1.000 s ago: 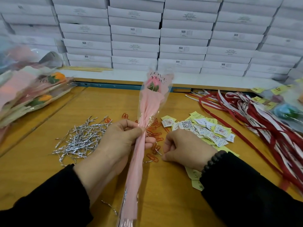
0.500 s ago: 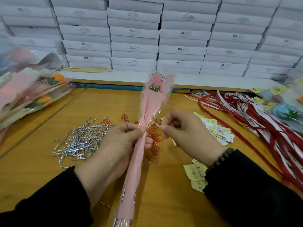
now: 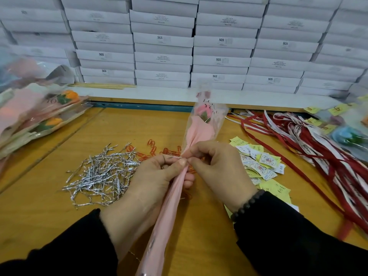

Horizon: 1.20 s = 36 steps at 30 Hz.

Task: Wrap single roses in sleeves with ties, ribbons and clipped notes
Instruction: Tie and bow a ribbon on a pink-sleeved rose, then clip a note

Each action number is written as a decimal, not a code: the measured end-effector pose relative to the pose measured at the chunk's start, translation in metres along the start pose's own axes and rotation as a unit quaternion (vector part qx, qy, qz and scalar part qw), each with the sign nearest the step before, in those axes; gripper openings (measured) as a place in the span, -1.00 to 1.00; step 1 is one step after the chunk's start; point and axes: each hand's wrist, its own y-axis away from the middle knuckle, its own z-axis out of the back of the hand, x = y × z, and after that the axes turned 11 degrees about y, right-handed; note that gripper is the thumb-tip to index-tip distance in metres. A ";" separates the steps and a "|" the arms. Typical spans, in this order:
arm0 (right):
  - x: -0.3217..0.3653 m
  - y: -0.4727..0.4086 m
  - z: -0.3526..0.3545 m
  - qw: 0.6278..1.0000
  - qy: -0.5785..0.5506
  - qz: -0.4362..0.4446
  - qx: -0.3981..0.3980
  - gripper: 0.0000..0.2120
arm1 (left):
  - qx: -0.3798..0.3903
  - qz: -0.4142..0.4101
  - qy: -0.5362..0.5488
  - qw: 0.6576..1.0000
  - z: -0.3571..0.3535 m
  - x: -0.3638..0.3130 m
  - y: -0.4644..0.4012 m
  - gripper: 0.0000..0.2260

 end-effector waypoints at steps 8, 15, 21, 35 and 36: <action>0.001 0.003 -0.003 0.999 0.030 0.025 -0.023 -0.86 | -0.006 0.007 0.001 1.000 -0.003 -0.005 0.001 -0.89; 0.000 -0.001 -0.003 0.969 -0.213 -0.124 0.017 -0.85 | -0.009 0.000 0.009 1.000 -0.003 -0.008 0.000 -0.87; -0.006 0.000 -0.005 0.893 -0.400 -0.197 0.062 -0.86 | -0.001 -0.003 0.023 1.000 -0.002 -0.011 0.000 -0.87; -0.005 0.000 -0.010 0.825 -0.507 -0.235 0.084 -0.94 | 0.018 -0.002 0.024 1.000 -0.002 -0.007 0.000 -0.85; -0.005 0.000 -0.009 0.830 -0.501 -0.231 0.081 -0.91 | 0.017 -0.003 0.023 1.000 -0.002 -0.006 0.001 -0.85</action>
